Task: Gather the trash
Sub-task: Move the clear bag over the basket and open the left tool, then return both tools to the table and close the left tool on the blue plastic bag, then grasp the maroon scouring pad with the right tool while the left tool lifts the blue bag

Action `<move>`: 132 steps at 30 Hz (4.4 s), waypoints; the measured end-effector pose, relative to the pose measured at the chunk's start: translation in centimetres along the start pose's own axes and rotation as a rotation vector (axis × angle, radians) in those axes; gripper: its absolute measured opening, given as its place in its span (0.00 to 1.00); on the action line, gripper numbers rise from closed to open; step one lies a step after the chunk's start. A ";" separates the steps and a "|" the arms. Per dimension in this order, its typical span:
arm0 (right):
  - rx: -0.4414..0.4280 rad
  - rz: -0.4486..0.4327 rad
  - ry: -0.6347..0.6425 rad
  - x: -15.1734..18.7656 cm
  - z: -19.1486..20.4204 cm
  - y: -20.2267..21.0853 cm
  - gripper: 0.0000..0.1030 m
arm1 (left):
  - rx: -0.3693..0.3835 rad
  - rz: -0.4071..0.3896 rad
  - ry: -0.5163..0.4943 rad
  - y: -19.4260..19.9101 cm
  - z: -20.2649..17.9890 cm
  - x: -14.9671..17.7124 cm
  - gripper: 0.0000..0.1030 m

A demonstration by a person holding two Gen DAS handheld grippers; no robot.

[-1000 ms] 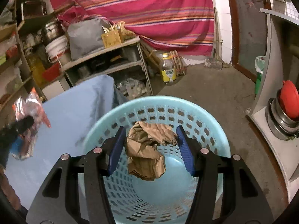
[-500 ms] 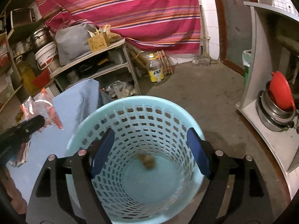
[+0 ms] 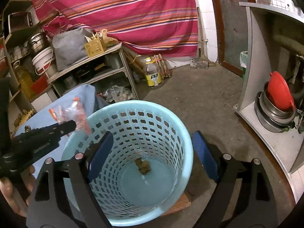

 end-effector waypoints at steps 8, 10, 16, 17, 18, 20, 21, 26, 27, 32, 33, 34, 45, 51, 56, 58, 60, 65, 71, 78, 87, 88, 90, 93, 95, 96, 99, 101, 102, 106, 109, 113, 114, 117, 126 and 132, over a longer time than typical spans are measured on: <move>0.014 0.010 -0.002 0.1 -0.1 -0.4 0.82 | 0.009 0.018 0.014 0.3 0.9 0.1 0.59; 0.014 0.009 -0.005 0.0 -0.1 -0.5 0.82 | 0.007 0.005 0.019 1.2 1.5 0.3 0.62; 0.000 0.006 0.002 -0.2 0.8 -0.5 0.84 | -0.045 -0.045 0.008 4.9 4.2 0.9 0.71; -0.004 0.004 0.006 -0.3 1.2 -0.5 0.85 | -0.053 -0.051 0.009 5.5 4.6 0.9 0.72; -0.005 0.001 0.009 -0.3 1.5 -0.4 0.86 | -0.062 -0.063 0.012 6.5 5.3 1.0 0.73; -0.013 -0.013 0.012 -0.7 2.6 -0.1 0.90 | -0.079 -0.085 0.020 8.4 6.8 1.2 0.78; -0.020 -0.020 0.010 -0.8 3.1 0.1 0.92 | -0.088 -0.094 0.023 9.1 7.5 1.3 0.80; -0.045 -0.034 0.022 -1.1 6.6 0.7 0.96 | -0.173 -0.145 0.053 14.6 12.8 2.6 0.88; -0.044 -0.034 0.035 -1.1 7.6 0.6 0.96 | -0.192 -0.151 0.062 15.7 14.0 3.1 0.88; -0.034 -0.024 0.093 -0.1 11.7 0.2 0.96 | -0.297 -0.165 0.102 20.2 20.0 5.6 0.93; -0.044 -0.016 0.097 0.1 12.8 0.1 0.96 | -0.320 -0.164 0.113 21.2 21.5 6.2 0.93; -0.050 -0.013 0.097 0.4 13.3 0.1 0.96 | -0.338 -0.167 0.123 22.1 22.7 6.8 0.93; -0.086 0.016 0.115 1.4 20.5 0.3 0.96 | -0.496 -0.241 0.160 29.0 31.4 10.7 0.95; -0.065 0.006 0.134 1.6 23.5 0.4 0.96 | -0.528 -0.225 0.100 29.9 32.9 12.0 0.95; -0.047 -0.033 0.215 1.9 26.1 0.8 0.96 | -0.488 -0.220 0.145 29.5 34.0 13.7 0.95; -0.046 -0.046 0.242 2.2 27.0 1.0 0.96 | -0.475 -0.204 0.150 29.2 34.4 14.1 0.95; -0.041 -0.059 0.259 2.4 27.7 1.1 0.96 | -0.458 -0.200 0.150 29.0 34.2 14.3 0.95; -0.053 -0.037 0.250 3.2 28.8 0.9 0.96 | -0.436 -0.166 0.176 28.4 34.6 15.1 0.95; -0.046 -0.031 0.302 3.7 30.9 0.5 0.96 | -0.357 -0.118 0.179 26.4 34.6 15.5 0.95; -0.100 0.019 0.304 4.6 33.7 -0.7 0.96 | -0.301 -0.072 0.116 23.4 33.4 15.1 0.95; -0.159 0.000 0.367 6.2 38.6 0.4 0.96 | -0.286 -0.046 0.108 23.1 34.6 15.4 0.44; -0.165 0.000 0.377 6.5 39.2 0.6 0.96 | -0.279 -0.027 0.126 22.8 35.1 15.7 0.30; -0.176 0.001 0.396 7.1 40.3 1.1 0.96 | -0.262 -0.026 0.147 22.9 35.7 16.0 0.25; -0.192 -0.001 0.407 8.2 42.1 2.1 0.96 | -0.259 -0.079 0.155 25.2 36.2 15.5 0.21; -0.220 0.003 0.433 9.3 43.7 2.9 0.96 | -0.255 -0.134 0.164 27.5 36.6 15.0 0.21; -0.223 -0.005 0.464 10.2 44.7 3.4 0.96 | -0.265 -0.154 0.170 28.5 36.9 14.9 0.21; -0.212 -0.030 0.566 12.7 47.9 4.6 0.96 | -0.322 -0.197 0.198 31.3 38.4 14.9 0.21; -0.207 -0.035 0.596 14.0 49.3 4.9 0.96 | -0.345 -0.212 0.227 32.6 39.7 15.3 0.21; -0.208 -0.029 0.607 14.6 50.1 4.8 0.96 | -0.346 -0.216 0.248 33.1 40.3 15.4 0.21; -0.204 -0.011 0.626 16.0 52.2 4.4 0.96 | -0.353 -0.220 0.277 34.3 41.6 16.2 0.21; -0.206 0.013 0.613 16.3 53.1 3.9 0.95 | -0.372 -0.214 0.276 34.6 42.2 16.6 0.21; -0.208 0.058 0.597 17.0 54.1 3.1 0.94 | -0.372 -0.203 0.307 34.5 43.1 17.4 0.21; -0.208 0.067 0.599 17.2 54.4 3.0 0.92 | -0.378 -0.201 0.316 34.5 43.4 17.6 0.21; -0.190 0.082 0.617 17.9 54.9 2.6 0.86 | -0.386 -0.197 0.345 34.4 44.2 17.7 0.21; -0.246 0.136 0.598 18.2 54.9 2.1 0.68 | -0.413 -0.193 0.348 34.1 44.4 17.6 0.21; -0.272 0.089 0.578 16.5 53.8 4.1 0.67 | -0.411 -0.195 0.345 33.7 43.7 17.2 0.21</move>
Point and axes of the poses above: each gripper's, at about its wrist camera, not at the fingertips, and y roughly against the way its jaws point, z to its left, x to its underside, the point moved 8 cm from there along -y, roughly the way its jaws point, and after that the axes turned 10 degrees about x, right-handed, at the moved point
